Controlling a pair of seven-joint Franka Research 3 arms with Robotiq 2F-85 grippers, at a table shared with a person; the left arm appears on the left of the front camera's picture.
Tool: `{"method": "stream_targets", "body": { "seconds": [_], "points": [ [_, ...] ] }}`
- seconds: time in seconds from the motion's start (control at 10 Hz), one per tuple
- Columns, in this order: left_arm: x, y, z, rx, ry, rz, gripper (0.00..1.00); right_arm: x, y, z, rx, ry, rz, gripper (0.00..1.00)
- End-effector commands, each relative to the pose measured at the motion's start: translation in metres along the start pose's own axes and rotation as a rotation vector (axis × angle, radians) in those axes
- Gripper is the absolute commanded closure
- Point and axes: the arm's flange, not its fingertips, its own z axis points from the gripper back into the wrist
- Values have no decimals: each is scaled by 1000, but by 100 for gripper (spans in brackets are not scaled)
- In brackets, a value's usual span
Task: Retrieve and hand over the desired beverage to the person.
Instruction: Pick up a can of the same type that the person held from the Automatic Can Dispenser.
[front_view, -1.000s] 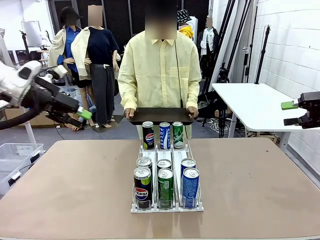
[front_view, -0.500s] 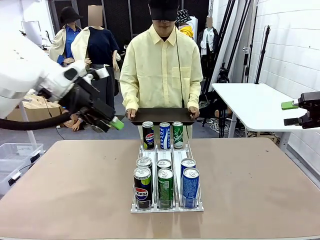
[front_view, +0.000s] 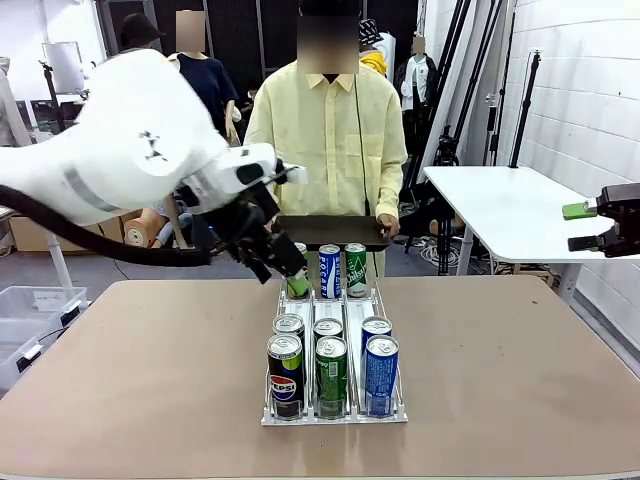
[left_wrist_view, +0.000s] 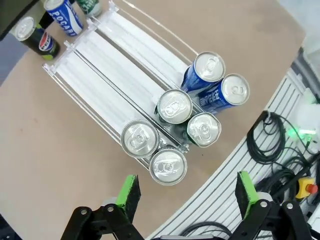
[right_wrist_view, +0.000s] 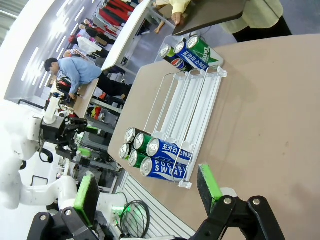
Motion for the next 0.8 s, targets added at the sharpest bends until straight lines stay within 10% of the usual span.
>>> {"method": "stream_targets", "body": {
  "seconds": [0.0,0.7],
  "points": [
    [25,-18,-20,109,65,31,0,0,0,-1,2,-1,0,0],
    [32,-74,-79,196,157,146,0,0,0,-1,2,-1,0,0]
  ]
}}
